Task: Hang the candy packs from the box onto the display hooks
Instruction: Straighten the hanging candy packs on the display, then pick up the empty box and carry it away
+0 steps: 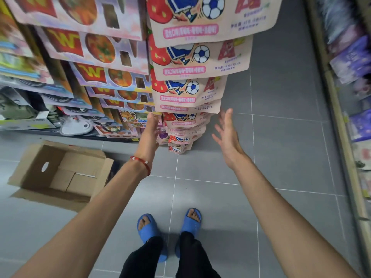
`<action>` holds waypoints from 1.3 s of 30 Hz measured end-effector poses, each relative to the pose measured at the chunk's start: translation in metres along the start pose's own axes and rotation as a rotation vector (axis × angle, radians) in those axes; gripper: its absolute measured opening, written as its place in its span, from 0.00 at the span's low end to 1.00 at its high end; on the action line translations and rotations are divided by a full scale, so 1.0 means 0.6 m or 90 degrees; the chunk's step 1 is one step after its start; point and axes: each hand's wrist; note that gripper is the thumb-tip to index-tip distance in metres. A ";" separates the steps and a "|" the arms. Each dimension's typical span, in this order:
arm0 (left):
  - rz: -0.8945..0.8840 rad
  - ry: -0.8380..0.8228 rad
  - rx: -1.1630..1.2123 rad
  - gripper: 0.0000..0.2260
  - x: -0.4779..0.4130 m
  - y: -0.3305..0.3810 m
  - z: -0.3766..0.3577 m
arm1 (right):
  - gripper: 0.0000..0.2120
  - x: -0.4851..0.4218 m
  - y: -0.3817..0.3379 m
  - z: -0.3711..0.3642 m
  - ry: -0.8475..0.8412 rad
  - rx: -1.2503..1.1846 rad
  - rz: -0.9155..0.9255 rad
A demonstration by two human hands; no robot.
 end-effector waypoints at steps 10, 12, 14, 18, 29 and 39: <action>0.035 -0.005 -0.004 0.30 0.113 -0.030 0.177 | 0.28 0.205 0.038 -0.175 -0.073 0.036 -0.056; 0.036 -0.002 0.007 0.29 0.128 -0.044 0.232 | 0.29 0.232 0.056 -0.228 -0.081 0.049 -0.063; 0.044 0.008 0.029 0.28 0.141 -0.059 0.293 | 0.29 0.261 0.071 -0.284 -0.096 0.056 -0.066; 0.055 0.015 0.060 0.30 0.174 -0.080 0.415 | 0.27 0.319 0.099 -0.389 -0.110 0.063 -0.078; 0.099 0.150 0.080 0.06 0.204 -0.115 0.730 | 0.10 0.383 0.152 -0.643 -0.170 0.114 -0.118; 0.154 0.265 0.067 0.11 0.084 -0.103 0.909 | 0.06 0.281 0.178 -0.842 -0.207 0.149 -0.206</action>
Point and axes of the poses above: each hand's wrist, its own x-axis away from the middle knuckle, its own z-axis out of the back of the hand, y = z × x, and after that the axes turned 2 degrees about -x, right-handed
